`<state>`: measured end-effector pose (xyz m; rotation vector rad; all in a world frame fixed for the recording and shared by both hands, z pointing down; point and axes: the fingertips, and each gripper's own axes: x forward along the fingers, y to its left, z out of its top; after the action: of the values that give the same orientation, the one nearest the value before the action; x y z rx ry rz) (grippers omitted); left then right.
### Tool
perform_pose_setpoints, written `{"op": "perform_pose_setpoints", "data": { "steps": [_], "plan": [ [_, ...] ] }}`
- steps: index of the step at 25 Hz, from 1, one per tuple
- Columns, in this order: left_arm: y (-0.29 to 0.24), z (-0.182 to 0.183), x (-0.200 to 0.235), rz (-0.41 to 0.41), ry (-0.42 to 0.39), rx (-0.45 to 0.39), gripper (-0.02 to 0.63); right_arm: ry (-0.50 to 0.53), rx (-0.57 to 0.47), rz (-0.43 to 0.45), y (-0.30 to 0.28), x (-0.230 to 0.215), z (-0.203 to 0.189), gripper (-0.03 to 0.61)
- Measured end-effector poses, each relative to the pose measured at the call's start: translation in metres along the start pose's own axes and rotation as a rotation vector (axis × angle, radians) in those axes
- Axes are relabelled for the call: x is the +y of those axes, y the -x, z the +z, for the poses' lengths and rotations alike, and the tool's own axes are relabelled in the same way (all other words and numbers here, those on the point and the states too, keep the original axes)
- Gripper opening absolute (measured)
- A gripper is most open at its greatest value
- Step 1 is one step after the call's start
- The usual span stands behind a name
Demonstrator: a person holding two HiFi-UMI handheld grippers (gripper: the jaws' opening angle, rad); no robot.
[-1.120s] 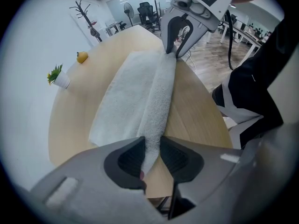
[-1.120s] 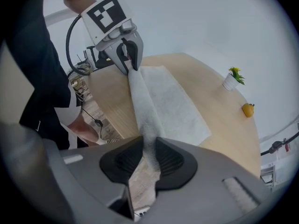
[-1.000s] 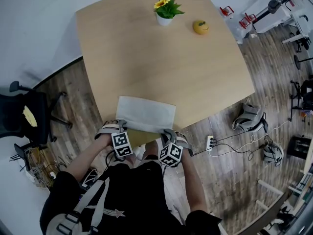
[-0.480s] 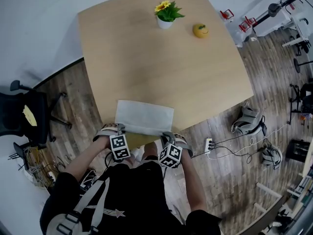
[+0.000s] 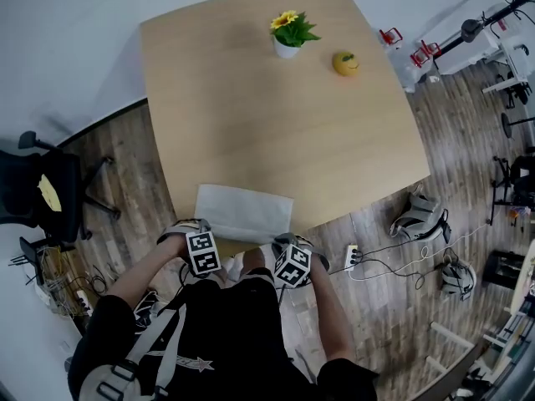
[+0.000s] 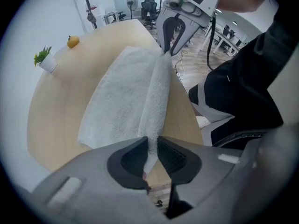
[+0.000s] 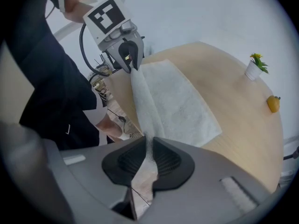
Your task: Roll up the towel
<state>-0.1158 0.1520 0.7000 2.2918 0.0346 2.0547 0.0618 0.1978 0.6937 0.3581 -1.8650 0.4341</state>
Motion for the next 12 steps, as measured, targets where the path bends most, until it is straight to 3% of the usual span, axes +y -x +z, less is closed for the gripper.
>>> {"op": "perform_pose_setpoints", "data": {
  "steps": [12],
  "plan": [
    [0.001, 0.001, 0.002, -0.212, 0.088, 0.025, 0.080, -0.079, 0.021, 0.231, 0.012, -0.005, 0.008, 0.054]
  ]
}}
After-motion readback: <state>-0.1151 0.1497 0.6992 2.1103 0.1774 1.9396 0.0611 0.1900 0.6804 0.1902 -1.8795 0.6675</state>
